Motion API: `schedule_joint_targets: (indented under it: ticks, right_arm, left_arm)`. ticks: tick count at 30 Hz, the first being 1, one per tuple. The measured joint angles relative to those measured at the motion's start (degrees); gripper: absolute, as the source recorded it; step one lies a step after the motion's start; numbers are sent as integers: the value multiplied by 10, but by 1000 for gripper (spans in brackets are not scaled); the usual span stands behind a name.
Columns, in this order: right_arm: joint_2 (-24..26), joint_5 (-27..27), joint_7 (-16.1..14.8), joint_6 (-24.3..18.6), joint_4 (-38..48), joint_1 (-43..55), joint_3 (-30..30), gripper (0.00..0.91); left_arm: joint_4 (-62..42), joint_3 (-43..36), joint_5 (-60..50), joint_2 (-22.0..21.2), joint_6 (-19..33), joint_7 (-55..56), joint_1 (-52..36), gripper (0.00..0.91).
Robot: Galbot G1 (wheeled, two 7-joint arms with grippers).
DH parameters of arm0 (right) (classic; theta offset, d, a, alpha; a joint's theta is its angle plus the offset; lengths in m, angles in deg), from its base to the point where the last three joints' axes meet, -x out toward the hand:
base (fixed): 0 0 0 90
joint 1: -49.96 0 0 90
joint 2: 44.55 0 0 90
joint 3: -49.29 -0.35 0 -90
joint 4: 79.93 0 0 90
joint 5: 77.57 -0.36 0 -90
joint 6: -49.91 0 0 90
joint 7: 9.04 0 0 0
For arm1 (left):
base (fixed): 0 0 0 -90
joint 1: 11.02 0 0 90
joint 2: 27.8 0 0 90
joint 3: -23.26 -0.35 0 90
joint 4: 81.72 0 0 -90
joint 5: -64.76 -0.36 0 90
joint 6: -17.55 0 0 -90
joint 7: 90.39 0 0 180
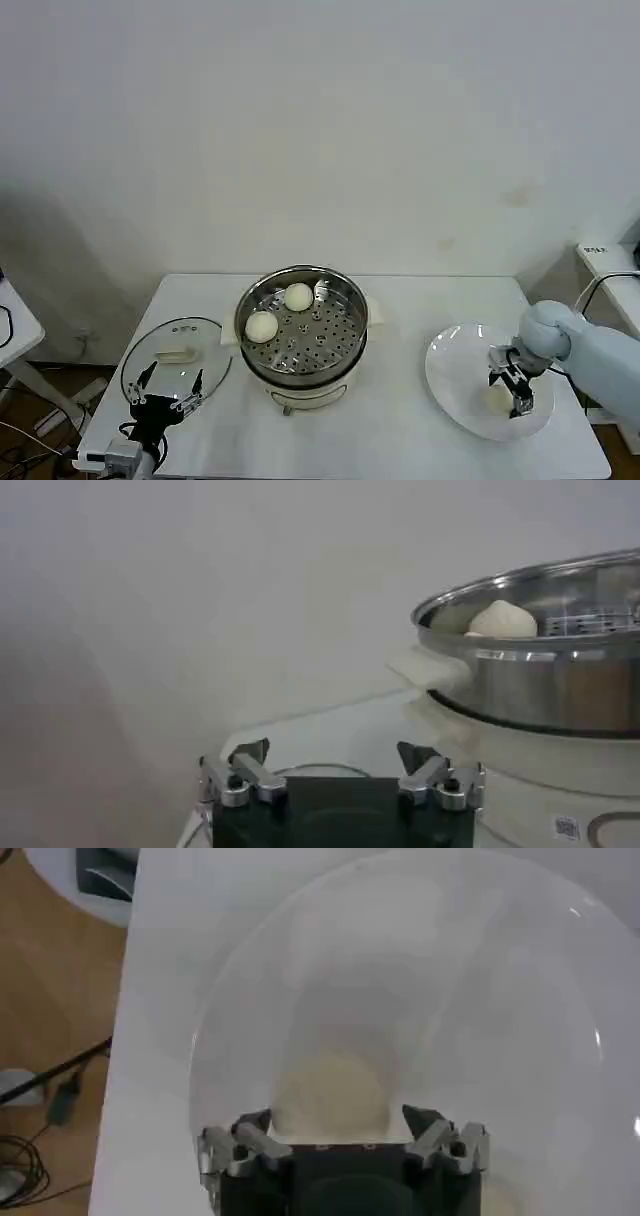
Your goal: Take steamed baozi put them in steamer then cover it.
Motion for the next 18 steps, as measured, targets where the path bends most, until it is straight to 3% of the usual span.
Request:
schedule_joint_targets:
  ticks: [10,18]
  right_arm:
    - [13,-14,4,-3,-9,14,-4,615]
    - [17,-47,0,5,-26,81,21,615]
  left_arm:
    - [-2,2,2,1,0,0,-2,907]
    - [3,0,6,-2,0,0,-2,907]
